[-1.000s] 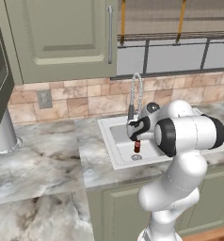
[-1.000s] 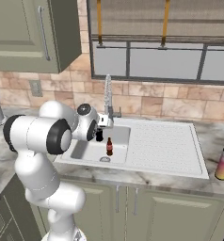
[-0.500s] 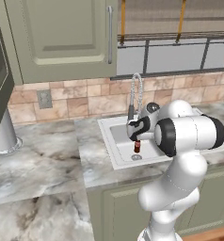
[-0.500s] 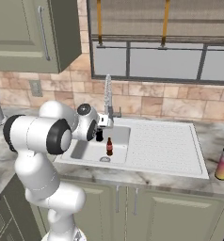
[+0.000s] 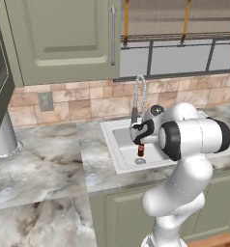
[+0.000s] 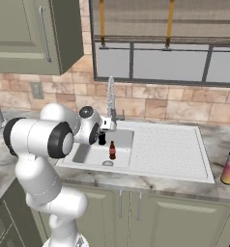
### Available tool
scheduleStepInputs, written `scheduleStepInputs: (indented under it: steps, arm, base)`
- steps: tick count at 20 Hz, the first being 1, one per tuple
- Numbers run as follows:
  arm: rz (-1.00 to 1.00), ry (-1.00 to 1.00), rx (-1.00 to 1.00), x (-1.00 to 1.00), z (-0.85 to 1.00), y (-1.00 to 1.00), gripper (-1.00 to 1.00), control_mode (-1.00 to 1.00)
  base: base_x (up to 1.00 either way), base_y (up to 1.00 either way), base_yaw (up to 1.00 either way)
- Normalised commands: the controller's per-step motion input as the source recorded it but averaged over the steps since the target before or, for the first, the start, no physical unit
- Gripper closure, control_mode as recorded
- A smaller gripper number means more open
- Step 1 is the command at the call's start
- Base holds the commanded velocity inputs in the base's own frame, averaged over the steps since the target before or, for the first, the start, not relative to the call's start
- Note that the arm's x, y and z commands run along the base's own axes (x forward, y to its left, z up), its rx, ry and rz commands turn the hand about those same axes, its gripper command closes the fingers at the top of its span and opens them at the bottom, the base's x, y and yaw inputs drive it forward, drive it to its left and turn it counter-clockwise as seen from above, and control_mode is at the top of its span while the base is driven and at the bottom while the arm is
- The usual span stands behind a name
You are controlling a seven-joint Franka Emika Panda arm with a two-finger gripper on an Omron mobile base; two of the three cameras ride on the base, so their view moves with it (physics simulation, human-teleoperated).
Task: Place the large bottle from the dining counter next to the other large bottle outside the sink, and place the small bottle from the dining counter next to the other small bottle inside the sink.
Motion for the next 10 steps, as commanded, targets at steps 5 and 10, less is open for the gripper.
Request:
scheduleStepInputs:
  steps: [5, 10]
  arm:
    - [0.0, -0.02, 0.0, 0.0, -0.11, 0.03, 1.0, -1.0]
    - [0.0, -0.04, 0.0, 0.0, -0.16, 0.08, 1.0, -1.0]
  base:
    - [0.0, 0.0, 0.0]
    - [0.0, 0.0, 0.0]
